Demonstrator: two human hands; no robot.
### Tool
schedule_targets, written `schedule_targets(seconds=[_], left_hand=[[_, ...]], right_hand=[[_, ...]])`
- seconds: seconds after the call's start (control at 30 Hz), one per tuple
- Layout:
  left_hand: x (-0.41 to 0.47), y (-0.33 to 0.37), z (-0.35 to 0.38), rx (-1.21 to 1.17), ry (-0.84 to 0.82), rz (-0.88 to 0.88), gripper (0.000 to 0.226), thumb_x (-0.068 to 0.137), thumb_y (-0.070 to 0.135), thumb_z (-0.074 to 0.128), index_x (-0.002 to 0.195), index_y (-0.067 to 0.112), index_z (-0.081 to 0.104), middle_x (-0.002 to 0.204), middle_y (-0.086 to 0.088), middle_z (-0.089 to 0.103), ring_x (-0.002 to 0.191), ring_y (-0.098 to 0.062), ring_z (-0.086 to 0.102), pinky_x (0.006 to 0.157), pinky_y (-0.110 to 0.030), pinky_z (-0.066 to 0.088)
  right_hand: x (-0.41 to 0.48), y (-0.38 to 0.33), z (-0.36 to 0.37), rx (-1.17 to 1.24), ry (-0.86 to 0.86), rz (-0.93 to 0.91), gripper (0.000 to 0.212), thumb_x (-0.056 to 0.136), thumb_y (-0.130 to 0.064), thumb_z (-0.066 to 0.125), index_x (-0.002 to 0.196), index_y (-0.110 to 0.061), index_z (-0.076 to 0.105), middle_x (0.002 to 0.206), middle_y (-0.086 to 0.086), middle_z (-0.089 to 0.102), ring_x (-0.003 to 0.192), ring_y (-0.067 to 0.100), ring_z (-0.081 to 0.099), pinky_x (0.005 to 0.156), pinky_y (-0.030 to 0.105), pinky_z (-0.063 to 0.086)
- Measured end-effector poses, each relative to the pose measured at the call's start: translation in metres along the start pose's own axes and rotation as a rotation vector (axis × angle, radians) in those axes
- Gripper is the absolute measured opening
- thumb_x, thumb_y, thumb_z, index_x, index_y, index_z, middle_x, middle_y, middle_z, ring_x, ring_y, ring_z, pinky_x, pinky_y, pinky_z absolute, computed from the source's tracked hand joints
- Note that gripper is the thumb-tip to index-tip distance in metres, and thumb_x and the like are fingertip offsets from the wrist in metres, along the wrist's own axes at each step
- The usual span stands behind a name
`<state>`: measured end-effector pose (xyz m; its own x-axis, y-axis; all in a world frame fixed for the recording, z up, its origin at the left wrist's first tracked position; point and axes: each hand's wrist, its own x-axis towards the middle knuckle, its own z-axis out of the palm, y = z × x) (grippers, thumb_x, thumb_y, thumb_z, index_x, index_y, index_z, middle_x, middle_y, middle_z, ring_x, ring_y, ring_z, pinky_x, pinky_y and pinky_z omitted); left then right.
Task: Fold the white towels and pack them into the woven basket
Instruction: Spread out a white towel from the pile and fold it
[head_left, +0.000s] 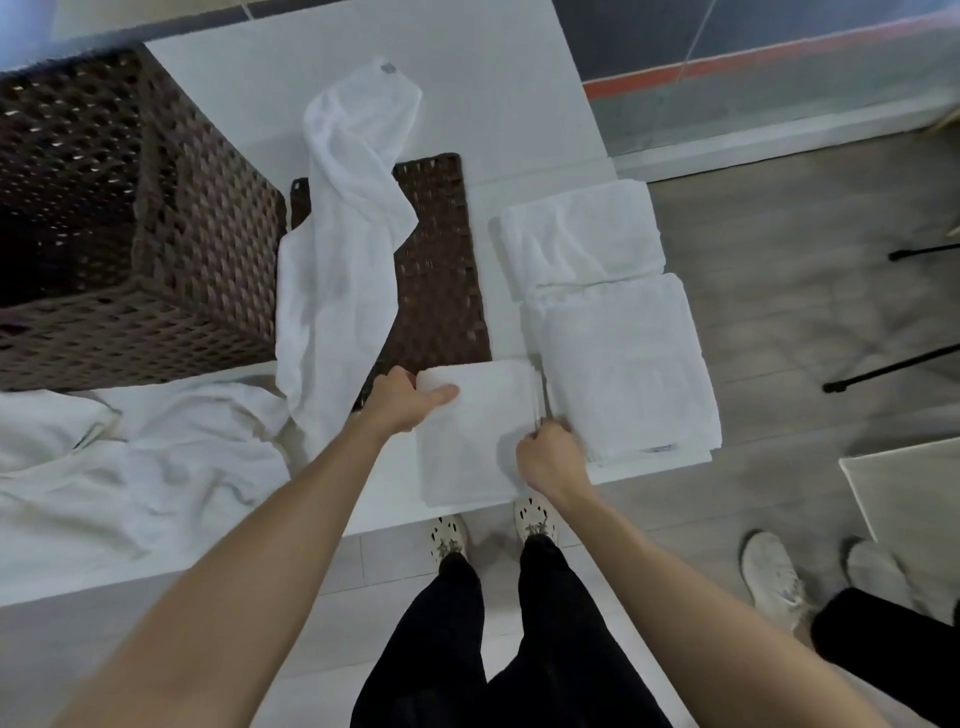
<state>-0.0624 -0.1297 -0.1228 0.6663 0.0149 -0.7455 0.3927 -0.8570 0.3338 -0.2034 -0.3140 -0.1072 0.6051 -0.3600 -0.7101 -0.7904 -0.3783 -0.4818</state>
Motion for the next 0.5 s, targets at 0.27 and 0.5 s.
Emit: schedule_targets(seconds=[0.27,0.5], left_hand=[[0.009,0.013,0.016,-0.267,-0.038,-0.112,0.062,0.068,0.035,0.098,0.112,0.004,0.069,0.115,-0.009,0.073,0.104,-0.026,0.073,0.091,-0.042,0.065],[-0.004,0.023,0.009,-0.326,-0.076,-0.1,0.079,0.066,0.031,0.089,0.126,0.011,0.042,0.116,-0.004,0.063,0.104,-0.025,0.07,0.081,-0.046,0.067]], right_hand=[[0.006,0.003,-0.001,-0.189,0.018,-0.029,0.013,0.096,-0.018,0.054,0.098,-0.009,0.062,0.097,0.013,0.063,0.091,0.033,0.067,0.073,0.033,0.053],[-0.032,0.016,0.0,-0.629,0.452,-0.622,0.056,0.095,-0.055,0.064,0.126,-0.008,0.058,0.109,0.006,0.063,0.099,0.029,0.064,0.076,0.039,0.054]])
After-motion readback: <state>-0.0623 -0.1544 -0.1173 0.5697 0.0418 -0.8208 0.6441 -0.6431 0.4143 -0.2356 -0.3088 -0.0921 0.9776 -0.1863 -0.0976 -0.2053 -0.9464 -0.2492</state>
